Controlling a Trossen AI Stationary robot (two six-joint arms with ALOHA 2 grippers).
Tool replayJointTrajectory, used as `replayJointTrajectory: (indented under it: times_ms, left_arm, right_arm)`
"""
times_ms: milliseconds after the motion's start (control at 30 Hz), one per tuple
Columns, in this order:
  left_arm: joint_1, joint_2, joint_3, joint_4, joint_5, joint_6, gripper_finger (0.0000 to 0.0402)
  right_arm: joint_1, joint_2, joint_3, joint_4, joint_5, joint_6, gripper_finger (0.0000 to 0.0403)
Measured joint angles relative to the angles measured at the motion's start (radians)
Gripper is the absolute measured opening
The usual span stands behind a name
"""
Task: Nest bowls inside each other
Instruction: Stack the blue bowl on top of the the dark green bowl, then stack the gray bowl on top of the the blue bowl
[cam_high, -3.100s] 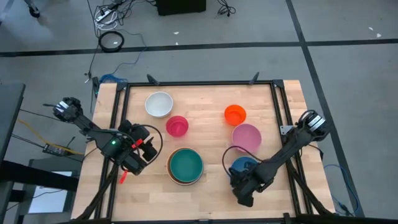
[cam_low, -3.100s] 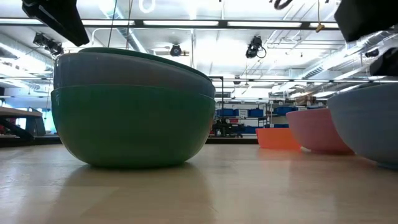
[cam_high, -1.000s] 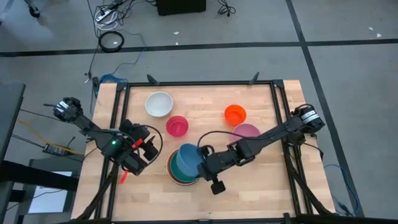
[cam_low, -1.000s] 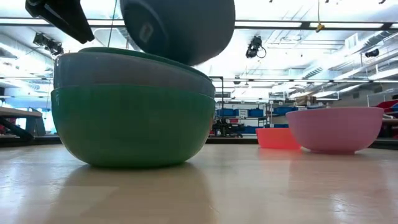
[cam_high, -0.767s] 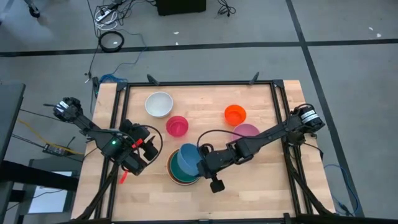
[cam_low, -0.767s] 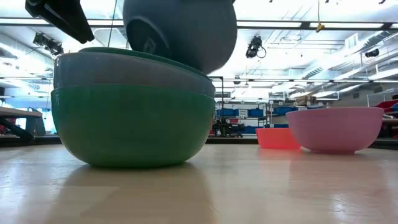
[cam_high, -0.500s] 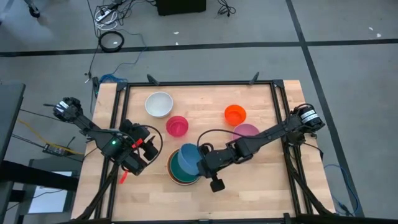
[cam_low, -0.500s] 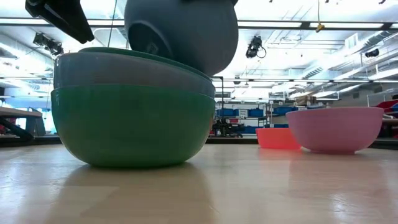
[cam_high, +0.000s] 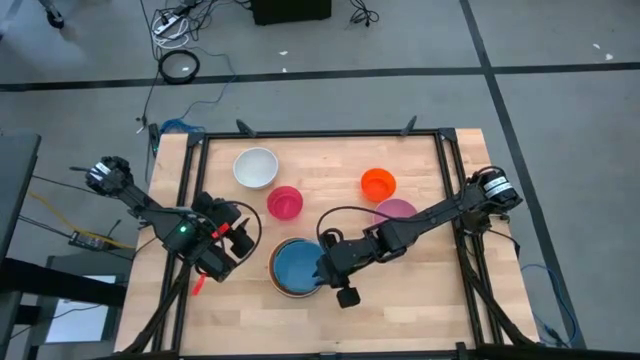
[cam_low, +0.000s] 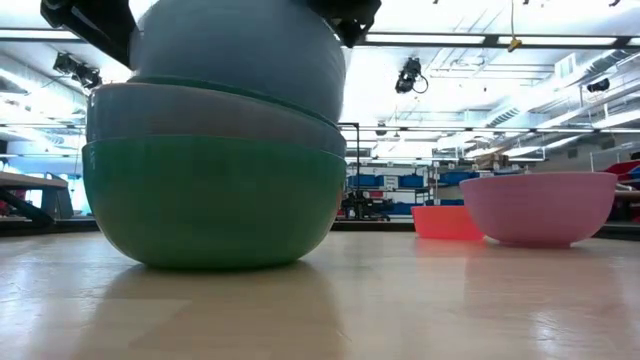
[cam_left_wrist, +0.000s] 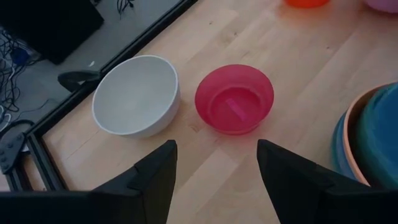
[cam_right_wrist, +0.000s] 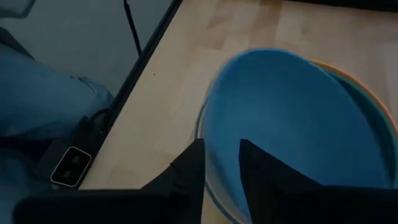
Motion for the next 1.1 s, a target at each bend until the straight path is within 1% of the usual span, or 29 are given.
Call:
replayJointTrajectory:
  times_ms: [200,367,533,667,833,933,1033,1100]
  left_arm:
    - [0.002,0.000,0.000,-0.009,-0.016,0.000,0.0229]
    - [0.016,0.000,0.000,-0.061,-0.020,-0.011,0.0229]
    - [0.034,0.000,0.000,-0.068,-0.022,-0.012,0.0229]
    - [0.035,0.000,0.000,-0.060,-0.022,-0.011,0.0229]
    - [0.035,0.000,0.000,-0.059,-0.022,-0.010,0.0229]
    - [0.035,0.000,0.000,-0.076,-0.022,-0.007,0.0229]
    - [0.048,0.000,0.000,-0.135,-0.025,-0.007,0.0229]
    - [0.068,0.000,0.000,-0.141,-0.032,0.000,0.0229]
  right_arm:
    - [0.000,0.000,0.000,-0.001,0.000,0.015,0.0101]
    - [0.011,0.000,0.000,-0.005,0.003,0.030,0.0102]
    - [0.009,0.050,0.000,-0.040,-0.021,0.101,0.0101]
    - [0.007,0.095,0.000,-0.012,-0.025,0.102,0.0102]
    - [0.009,0.094,0.000,0.005,-0.020,0.089,0.0101]
    - [0.013,0.060,0.000,0.005,0.034,0.061,0.0101]
    - [0.015,0.012,0.000,0.001,0.140,0.021,0.0101]
    - [0.016,-0.018,0.000,-0.019,0.227,-0.003,0.0101]
